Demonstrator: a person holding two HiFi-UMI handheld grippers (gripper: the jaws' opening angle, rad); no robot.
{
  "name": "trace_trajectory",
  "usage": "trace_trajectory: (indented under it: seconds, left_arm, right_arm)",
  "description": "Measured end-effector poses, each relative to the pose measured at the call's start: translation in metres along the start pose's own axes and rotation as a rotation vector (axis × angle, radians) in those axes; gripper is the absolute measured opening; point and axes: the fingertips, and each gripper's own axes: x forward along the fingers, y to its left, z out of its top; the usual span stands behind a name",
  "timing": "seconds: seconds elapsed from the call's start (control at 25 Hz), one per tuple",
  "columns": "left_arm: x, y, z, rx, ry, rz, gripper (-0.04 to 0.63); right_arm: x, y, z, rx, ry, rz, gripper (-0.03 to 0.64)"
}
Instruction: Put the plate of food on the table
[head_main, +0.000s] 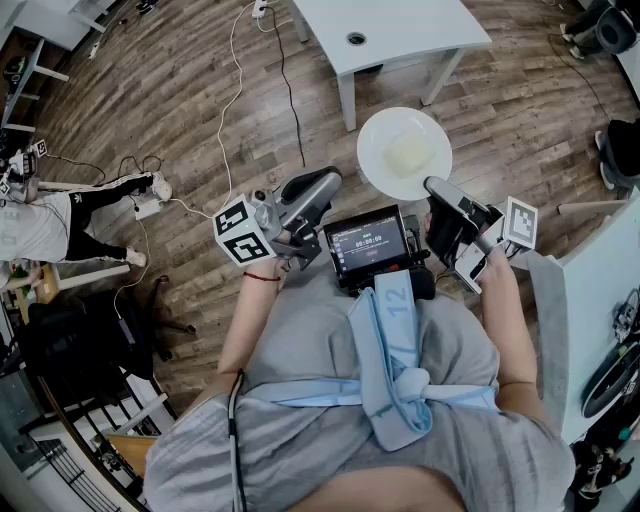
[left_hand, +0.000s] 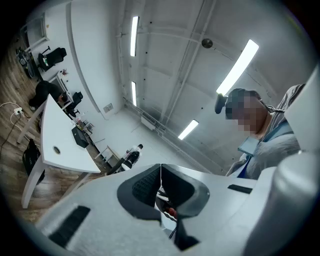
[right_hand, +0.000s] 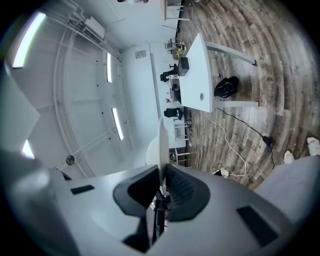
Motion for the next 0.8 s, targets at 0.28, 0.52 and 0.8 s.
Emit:
trace_trajectory:
  seconds: [0.28,0.52,0.8]
  left_arm:
    - [0.002,0.000,-0.003,-0.004,0.015,-0.002,0.020]
    - [0.002,0.003,-0.009,-0.011,0.033,-0.005,0.020]
    - [0.001,0.007,-0.015,-0.015,0.043,-0.006,0.020]
  right_arm:
    - [0.000,0.001,0.000,0.000,-0.003,-0.001,0.046]
    - [-0.001,0.000,0.004,0.030,-0.036,0.018,0.044]
    - [-0.005,-0.005,0.006,0.036,-0.044,0.021,0.044]
